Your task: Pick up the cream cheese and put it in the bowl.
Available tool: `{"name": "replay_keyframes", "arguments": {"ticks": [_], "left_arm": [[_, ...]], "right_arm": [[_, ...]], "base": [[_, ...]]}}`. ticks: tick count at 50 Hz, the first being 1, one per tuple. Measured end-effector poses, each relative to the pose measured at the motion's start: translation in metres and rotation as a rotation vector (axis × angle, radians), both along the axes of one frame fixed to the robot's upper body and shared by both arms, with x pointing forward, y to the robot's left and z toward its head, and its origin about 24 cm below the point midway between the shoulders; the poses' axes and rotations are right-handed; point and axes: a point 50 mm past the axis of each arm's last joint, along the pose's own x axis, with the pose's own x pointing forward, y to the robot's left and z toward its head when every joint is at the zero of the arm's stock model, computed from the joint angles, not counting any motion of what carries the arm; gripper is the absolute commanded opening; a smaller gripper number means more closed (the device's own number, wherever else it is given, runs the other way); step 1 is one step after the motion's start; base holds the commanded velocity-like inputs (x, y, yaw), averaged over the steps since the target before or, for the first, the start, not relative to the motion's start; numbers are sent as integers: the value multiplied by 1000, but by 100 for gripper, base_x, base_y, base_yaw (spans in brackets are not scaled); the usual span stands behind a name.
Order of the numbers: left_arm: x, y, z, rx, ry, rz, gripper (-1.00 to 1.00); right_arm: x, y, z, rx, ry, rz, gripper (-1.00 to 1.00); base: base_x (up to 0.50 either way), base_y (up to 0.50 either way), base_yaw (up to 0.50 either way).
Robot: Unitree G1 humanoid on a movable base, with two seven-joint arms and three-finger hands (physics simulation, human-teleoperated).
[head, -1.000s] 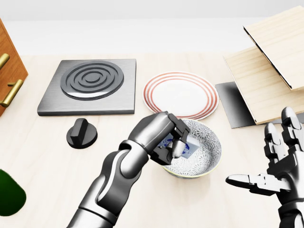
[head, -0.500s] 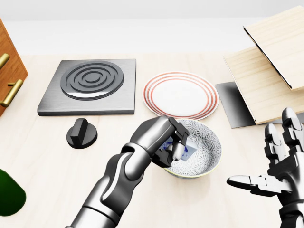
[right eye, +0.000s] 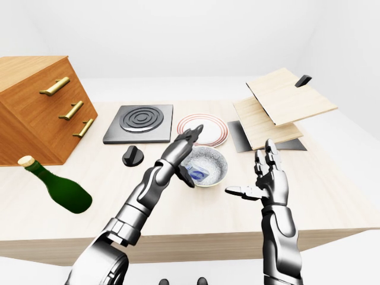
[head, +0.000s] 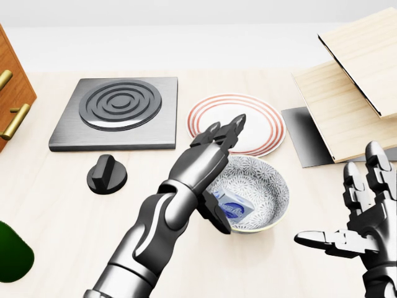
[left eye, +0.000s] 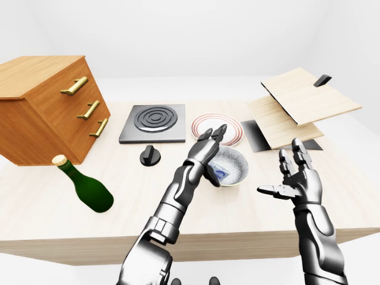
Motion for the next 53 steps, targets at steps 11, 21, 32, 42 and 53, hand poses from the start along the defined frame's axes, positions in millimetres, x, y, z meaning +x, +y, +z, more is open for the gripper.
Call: {"name": "replay_keyframes", "arguments": {"ticks": [11,21,32,42,53], "left_arm": [[3,-1,41,-68,-73,-46,100],[-3,12,77,-170,-87,-54,100],[-35,69,70,-410,-53,-8,100],[-69,101,16,-592,49,81,100],[-98,109,-28,-716,156,205,100]], "right_arm": [[1,1,-1,-3,2,3,100],[-1,1,2,1,-4,6,100],[-8,4,14,-24,-48,1,100],[-17,17,28,-75,-107,-5,100],[-26,45,25,-124,-151,21,100]], "base": [[0,0,0],[0,0,0],[0,0,0],[0,0,0],[0,0,0]]}}
